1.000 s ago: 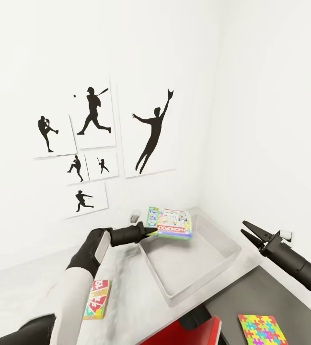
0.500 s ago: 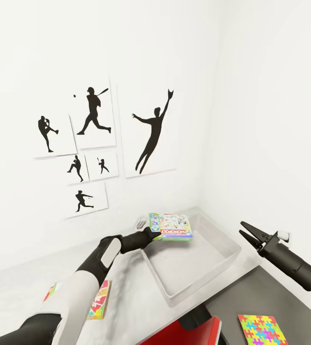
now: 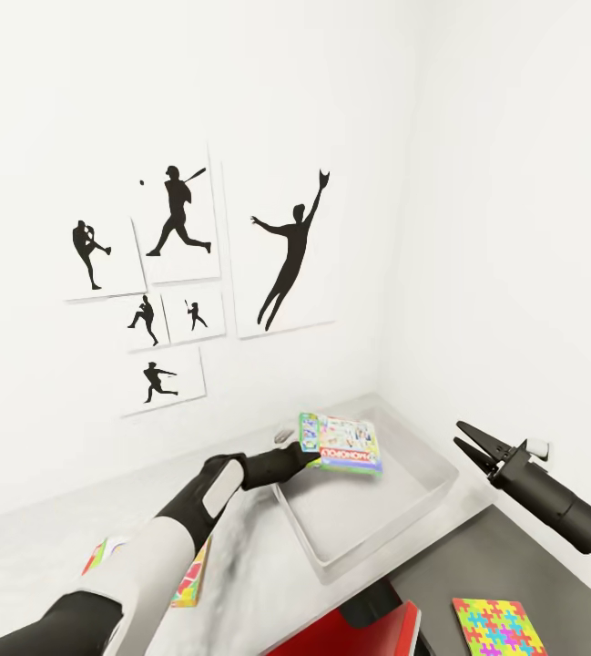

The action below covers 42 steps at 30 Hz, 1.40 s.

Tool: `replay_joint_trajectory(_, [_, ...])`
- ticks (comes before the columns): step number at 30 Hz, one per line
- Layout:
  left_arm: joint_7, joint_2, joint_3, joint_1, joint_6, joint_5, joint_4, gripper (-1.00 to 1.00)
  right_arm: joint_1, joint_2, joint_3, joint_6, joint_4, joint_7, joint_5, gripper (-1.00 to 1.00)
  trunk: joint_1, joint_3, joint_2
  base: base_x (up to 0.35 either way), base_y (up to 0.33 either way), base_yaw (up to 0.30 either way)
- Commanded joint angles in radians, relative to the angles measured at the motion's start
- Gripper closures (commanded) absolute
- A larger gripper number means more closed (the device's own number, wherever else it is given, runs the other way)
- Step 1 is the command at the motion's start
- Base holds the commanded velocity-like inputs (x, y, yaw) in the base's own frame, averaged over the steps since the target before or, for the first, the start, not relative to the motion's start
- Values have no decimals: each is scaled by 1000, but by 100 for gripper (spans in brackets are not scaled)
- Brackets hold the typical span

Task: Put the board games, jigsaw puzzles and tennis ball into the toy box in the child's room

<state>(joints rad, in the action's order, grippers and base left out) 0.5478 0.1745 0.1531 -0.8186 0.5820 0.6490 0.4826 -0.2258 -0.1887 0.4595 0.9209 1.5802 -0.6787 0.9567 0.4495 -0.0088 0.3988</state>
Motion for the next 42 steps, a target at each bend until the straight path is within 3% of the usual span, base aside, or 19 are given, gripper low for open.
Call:
replay_joint_trajectory(1, [0,0,11,-1,2,7,-4,100,1,0,1,5,0,-4,-1,-100,0,-1,1,0,0,0])
replay_joint_trajectory(5, [-4,0,43,-1,-54,9,-17,100,8,1,1,3,0,-4,-1,-100,0,-1,1,0,0,0])
replay_joint_trajectory(10, [-10,0,57,-1,-82,9,-22,100,12,2,0,-2,0,-1,-1,-100,0,-1,1,0,0,0])
replay_joint_trajectory(26, [10,0,60,-1,-87,12,-25,100,13,10,-3,-1,-2,-3,0,-100,0,-1,1,0,0,0])
replay_joint_trajectory(42, [44,0,62,-1,-86,42,-26,100,13,11,-6,-5,-3,0,0,-100,0,-1,1,8,-24,0])
